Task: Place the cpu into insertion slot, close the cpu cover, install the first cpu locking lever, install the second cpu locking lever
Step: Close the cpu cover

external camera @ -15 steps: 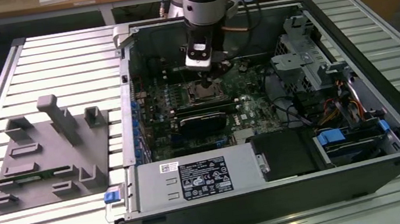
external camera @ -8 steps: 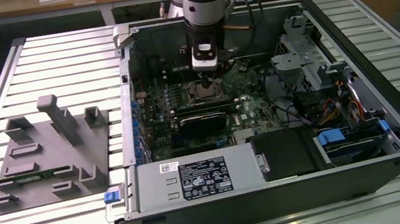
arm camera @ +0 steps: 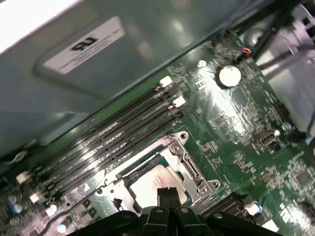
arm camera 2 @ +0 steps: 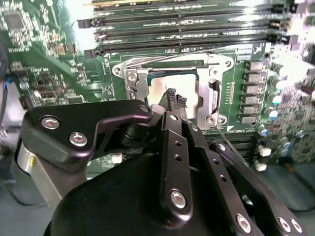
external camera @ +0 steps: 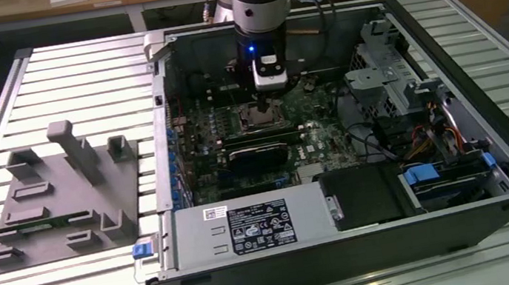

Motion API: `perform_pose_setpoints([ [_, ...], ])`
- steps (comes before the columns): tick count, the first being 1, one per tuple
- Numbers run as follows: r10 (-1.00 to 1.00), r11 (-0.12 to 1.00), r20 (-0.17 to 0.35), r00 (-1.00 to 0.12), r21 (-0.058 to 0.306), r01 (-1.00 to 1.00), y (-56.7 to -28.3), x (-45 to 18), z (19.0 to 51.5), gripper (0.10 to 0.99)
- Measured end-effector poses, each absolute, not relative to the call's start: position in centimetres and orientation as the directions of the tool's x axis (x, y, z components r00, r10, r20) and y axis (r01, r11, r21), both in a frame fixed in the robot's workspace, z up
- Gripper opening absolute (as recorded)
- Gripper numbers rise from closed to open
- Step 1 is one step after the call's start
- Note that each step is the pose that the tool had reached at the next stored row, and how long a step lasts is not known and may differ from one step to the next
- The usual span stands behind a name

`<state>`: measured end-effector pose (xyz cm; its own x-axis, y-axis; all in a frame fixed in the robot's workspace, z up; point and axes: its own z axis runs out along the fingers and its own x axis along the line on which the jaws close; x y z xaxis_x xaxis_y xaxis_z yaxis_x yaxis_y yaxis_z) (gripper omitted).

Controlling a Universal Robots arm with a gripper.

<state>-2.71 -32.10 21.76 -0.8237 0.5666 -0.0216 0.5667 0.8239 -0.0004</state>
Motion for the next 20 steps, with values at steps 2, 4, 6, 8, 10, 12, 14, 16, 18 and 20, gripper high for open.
perform_pose_setpoints([
  [2, 0.536, 0.844, -0.022, -0.844, -0.001, 0.536, -32.1, -2.71, 21.75, 0.106],
  [4, 0.505, 0.863, -0.022, -0.863, -0.001, 0.505, -32.1, -2.71, 21.74, 0.106],
  [6, 0.473, 0.881, -0.022, -0.881, -0.001, 0.473, -32.1, -2.71, 21.72, 0.106],
  [8, 0.441, 0.897, -0.022, -0.897, -0.001, 0.441, -32.1, -2.71, 21.71, 0.106],
  [10, 0.407, 0.913, -0.022, -0.913, -0.001, 0.407, -32.1, -2.71, 21.7, 0.106],
  [12, 0.374, 0.927, -0.022, -0.927, -0.001, 0.374, -32.1, -2.71, 21.69, 0.106],
  [14, 0.341, 0.94, -0.022, -0.94, -0.002, 0.341, -32.1, -2.71, 21.67, 0.106],
  [16, 0.307, 0.952, -0.022, -0.952, -0.002, 0.307, -32.1, -2.71, 21.65, 0.106],
  [18, 0.27, 0.963, -0.022, -0.962, -0.002, 0.271, -32.1, -2.72, 21.63, 0.106],
  [20, 0.236, 0.972, -0.022, -0.972, -0.002, 0.236, -32.1, -2.72, 21.61, 0.106],
])
